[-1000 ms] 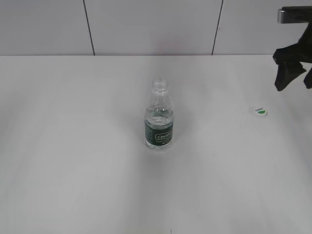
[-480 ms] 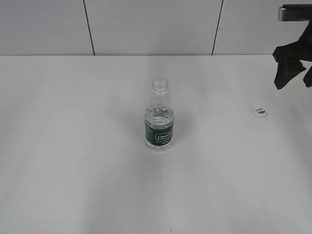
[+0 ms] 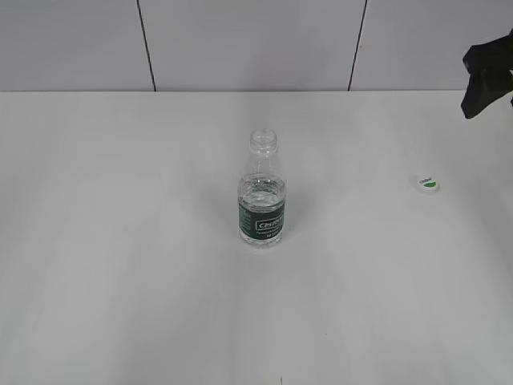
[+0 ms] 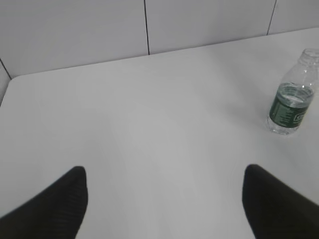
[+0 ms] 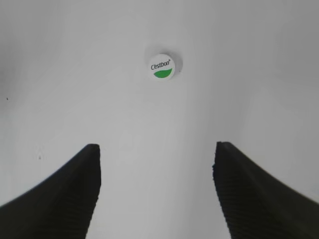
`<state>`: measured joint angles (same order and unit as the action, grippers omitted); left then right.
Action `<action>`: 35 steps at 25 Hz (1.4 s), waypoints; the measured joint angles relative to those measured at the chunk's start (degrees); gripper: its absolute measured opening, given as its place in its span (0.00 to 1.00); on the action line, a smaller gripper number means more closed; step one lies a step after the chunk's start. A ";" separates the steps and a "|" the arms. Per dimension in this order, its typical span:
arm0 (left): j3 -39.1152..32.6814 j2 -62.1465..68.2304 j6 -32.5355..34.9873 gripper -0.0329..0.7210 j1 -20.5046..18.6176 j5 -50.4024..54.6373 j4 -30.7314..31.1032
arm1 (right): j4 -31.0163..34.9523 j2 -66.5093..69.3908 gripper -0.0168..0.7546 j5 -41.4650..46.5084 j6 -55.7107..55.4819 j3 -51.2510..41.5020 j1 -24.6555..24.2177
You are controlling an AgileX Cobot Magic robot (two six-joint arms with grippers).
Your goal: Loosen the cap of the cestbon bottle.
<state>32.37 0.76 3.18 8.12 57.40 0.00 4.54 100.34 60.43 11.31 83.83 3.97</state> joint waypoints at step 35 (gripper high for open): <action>-2.32 -1.12 -0.45 0.73 0.00 3.65 0.69 | -2.86 -52.41 0.71 -14.42 0.69 -28.86 0.00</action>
<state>30.06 -0.36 2.73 8.12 61.04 0.69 1.68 47.93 46.01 12.00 54.96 3.97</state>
